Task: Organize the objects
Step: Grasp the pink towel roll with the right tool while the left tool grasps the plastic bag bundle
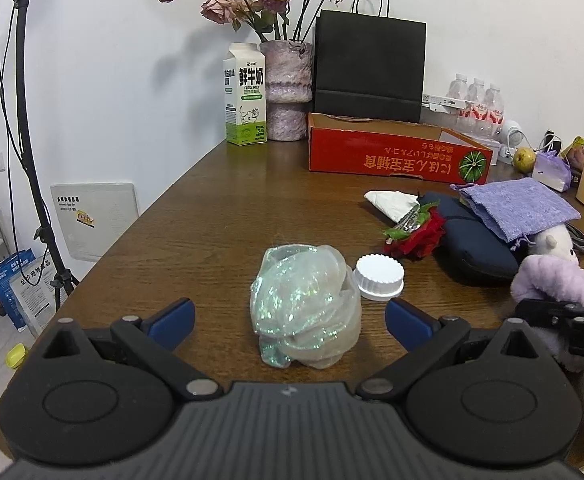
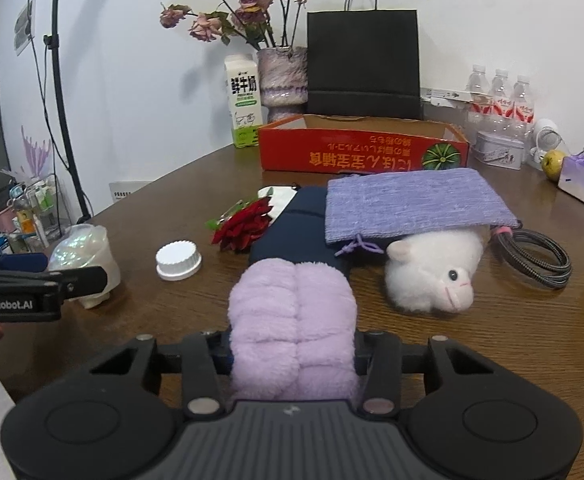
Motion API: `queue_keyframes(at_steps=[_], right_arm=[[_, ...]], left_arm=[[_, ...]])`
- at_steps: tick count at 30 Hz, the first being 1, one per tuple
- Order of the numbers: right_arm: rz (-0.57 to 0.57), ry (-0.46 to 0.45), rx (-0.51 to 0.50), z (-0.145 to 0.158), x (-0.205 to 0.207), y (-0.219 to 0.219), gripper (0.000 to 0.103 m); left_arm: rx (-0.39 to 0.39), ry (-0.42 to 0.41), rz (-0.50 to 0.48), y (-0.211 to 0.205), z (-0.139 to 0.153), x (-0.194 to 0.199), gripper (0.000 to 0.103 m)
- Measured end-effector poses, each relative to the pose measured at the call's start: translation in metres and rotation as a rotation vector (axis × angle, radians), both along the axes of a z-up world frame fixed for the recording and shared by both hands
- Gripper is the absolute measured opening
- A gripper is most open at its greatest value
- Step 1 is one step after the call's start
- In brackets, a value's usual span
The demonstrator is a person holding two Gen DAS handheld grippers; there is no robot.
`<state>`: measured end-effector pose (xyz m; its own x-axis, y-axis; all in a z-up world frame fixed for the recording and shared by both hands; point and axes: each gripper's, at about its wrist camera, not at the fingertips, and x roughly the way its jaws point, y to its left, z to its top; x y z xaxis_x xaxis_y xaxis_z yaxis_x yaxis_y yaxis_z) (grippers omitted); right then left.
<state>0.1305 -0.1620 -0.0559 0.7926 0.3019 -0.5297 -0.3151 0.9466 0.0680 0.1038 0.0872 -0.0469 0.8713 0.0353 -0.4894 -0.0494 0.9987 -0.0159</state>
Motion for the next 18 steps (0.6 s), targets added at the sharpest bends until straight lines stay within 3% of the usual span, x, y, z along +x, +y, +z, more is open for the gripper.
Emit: queue_keyframes(at_steps=[4,7,9,12,18], right_arm=[[-0.013,-0.003,0.002,0.000,0.000,-0.003,0.043],[-0.015,-0.007,0.002,0.001,-0.001,-0.003,0.043],[-0.016,-0.008,0.002,0.002,0.000,-0.003,0.043],[-0.016,-0.009,0.004,0.003,-0.001,-0.004,0.043],[-0.017,-0.023,0.007,0.006,-0.003,-0.006,0.043]], left_arm=[[-0.005,-0.001,-0.002,0.000,-0.002,0.008,0.099],[-0.024,0.008,-0.009,0.001,-0.003,0.014,0.079],[-0.039,0.019,-0.019,0.001,-0.005,0.016,0.057],[-0.038,0.019,-0.017,-0.001,-0.007,0.017,0.047],[-0.033,-0.002,-0.014,-0.005,-0.002,0.012,0.043]])
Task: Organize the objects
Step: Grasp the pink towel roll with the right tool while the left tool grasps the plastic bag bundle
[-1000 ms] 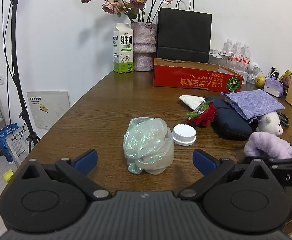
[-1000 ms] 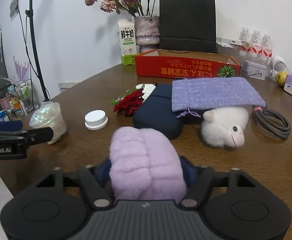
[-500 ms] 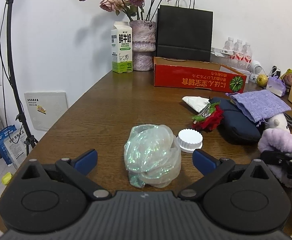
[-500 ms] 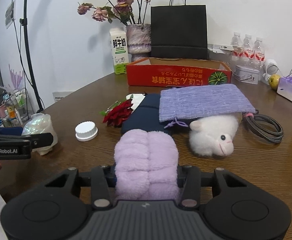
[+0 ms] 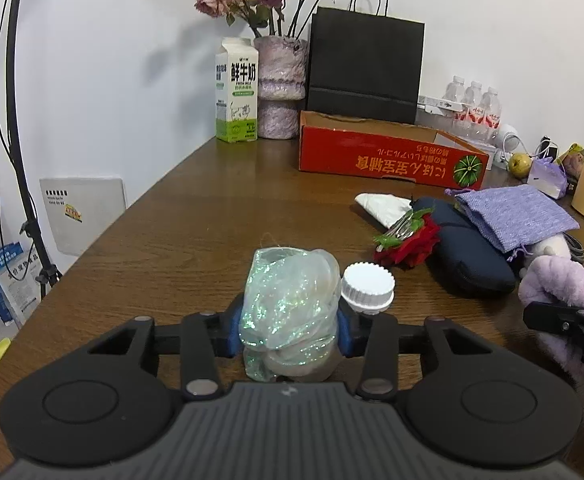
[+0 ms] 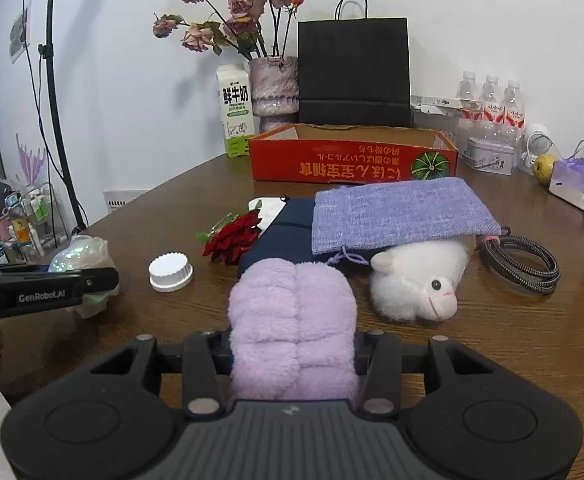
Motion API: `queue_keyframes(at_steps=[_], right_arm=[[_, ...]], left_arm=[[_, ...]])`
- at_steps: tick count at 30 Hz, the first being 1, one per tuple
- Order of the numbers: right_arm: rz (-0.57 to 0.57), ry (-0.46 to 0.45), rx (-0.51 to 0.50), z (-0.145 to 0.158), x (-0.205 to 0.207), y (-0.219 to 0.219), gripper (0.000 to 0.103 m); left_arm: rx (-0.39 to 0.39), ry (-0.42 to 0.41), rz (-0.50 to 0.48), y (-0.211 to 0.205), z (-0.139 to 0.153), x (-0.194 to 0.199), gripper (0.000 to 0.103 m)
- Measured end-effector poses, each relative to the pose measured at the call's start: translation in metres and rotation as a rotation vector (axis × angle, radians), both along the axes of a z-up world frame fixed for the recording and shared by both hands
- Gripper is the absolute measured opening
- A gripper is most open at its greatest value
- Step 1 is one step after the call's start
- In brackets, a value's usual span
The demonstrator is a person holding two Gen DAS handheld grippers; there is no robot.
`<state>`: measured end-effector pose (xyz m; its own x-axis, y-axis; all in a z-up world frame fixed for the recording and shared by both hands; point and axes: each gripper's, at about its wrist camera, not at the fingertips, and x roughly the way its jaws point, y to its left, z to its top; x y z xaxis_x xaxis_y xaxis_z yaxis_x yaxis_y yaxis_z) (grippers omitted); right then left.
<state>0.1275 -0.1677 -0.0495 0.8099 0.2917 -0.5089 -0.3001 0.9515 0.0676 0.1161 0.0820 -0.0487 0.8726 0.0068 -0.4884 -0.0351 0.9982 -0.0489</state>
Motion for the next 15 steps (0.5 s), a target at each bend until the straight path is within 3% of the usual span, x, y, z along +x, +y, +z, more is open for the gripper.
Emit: queue_keyframes(at_steps=[15], right_arm=[[-0.002,-0.054,0.000,0.016,0.000,-0.010,0.043]], left_arm=[[-0.001,-0.048,-0.027,-0.029,0.024,0.001,0.043]])
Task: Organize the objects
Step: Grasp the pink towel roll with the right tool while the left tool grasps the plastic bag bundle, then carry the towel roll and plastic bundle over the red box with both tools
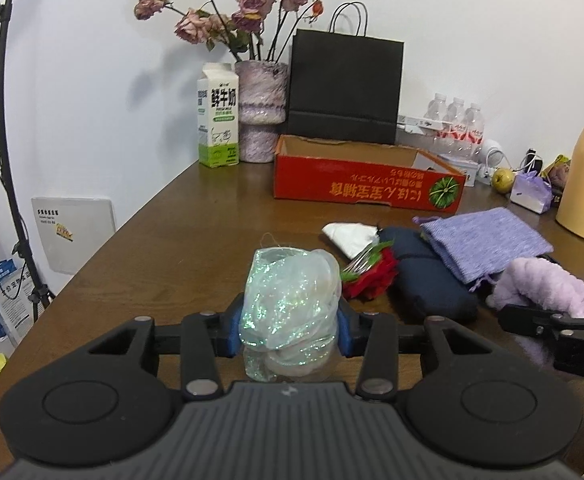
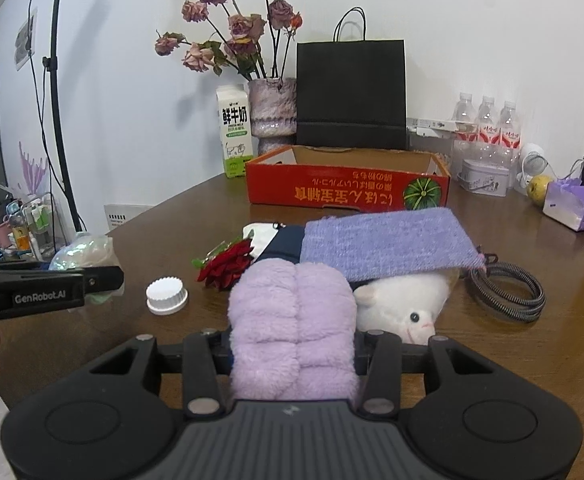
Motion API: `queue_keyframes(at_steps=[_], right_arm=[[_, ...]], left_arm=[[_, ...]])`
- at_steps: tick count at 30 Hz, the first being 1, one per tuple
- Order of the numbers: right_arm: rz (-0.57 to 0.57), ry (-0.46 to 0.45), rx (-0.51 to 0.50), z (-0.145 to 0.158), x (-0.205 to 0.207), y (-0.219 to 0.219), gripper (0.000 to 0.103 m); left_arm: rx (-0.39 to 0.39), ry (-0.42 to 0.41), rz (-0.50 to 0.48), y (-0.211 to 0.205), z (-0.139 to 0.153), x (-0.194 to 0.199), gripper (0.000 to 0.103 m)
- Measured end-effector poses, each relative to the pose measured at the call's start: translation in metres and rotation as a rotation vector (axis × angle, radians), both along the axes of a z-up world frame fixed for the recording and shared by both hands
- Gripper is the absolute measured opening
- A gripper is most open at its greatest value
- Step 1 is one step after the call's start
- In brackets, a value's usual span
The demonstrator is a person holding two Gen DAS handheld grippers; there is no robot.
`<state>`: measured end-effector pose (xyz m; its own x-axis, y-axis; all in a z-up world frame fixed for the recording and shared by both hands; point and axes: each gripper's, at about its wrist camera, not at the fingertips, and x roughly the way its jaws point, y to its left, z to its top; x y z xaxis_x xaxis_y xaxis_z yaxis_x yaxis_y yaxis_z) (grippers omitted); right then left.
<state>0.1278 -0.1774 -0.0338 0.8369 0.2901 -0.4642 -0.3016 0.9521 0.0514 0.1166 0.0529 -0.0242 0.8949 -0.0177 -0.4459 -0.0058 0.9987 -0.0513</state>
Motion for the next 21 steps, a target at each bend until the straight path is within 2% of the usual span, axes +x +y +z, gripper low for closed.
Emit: queue_keyframes(at_steps=[21], right_arm=[[-0.020,-0.064,0.021,0.030,0.034,-0.019,0.043]], left_arm=[[-0.016,-0.064,-0.039,-0.039,0.038,0.036,0.044]])
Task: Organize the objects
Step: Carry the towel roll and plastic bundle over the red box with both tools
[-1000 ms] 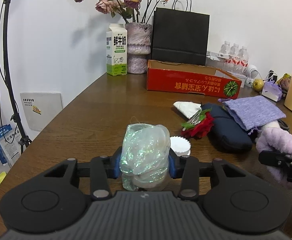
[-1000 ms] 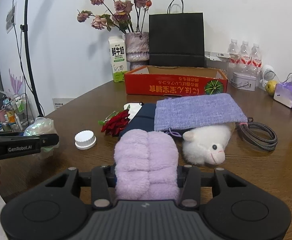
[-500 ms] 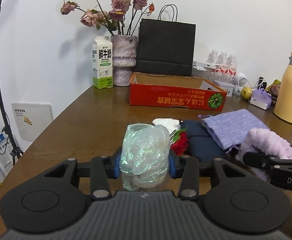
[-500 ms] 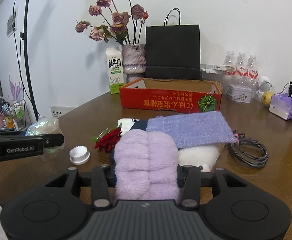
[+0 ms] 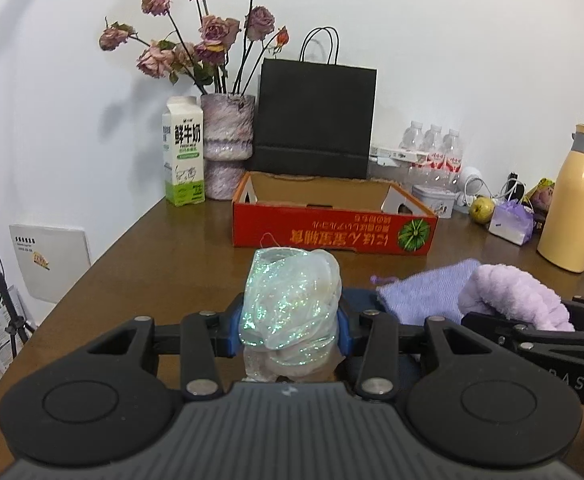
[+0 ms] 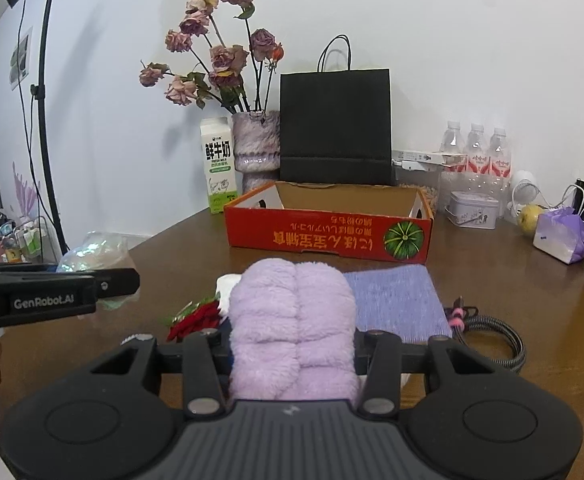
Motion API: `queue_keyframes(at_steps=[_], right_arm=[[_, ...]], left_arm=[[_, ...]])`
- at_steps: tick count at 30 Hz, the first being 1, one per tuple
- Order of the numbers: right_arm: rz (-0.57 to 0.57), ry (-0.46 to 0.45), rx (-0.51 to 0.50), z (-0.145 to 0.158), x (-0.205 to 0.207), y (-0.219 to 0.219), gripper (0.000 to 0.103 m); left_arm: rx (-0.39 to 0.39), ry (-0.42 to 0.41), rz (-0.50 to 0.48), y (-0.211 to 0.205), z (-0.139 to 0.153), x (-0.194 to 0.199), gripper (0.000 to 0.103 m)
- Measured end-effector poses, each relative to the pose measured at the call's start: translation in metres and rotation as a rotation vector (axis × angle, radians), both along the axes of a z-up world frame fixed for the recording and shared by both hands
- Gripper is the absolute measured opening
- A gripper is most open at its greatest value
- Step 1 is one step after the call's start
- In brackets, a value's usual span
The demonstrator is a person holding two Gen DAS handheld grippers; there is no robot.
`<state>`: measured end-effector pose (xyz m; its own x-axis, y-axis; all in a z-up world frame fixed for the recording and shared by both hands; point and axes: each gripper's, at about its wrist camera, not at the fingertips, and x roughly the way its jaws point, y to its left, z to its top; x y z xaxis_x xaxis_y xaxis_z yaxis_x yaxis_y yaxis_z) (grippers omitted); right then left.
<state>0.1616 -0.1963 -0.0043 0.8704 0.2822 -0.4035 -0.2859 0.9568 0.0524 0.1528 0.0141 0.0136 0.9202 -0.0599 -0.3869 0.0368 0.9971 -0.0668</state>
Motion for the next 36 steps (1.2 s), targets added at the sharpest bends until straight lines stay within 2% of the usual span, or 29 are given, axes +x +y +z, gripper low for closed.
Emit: queue_keyframes(at_steps=[11,23,36], right_arm=[[-0.031,-0.020,0.025,0.020,0.043,-0.011,0.043],[-0.043,-0.061,0.042,0.041,0.107,-0.022,0.043],[-0.043,-0.045,0.042,0.054,0.188,-0.023,0.043]], left_arm=[[-0.017,-0.034,0.009,-0.009,0.030,0.046,0.044],[-0.037,-0.040,0.031,-0.016,0.047,0.110,0.044],[-0.043,-0.062,0.053,-0.026,0.062,0.181,0.044]])
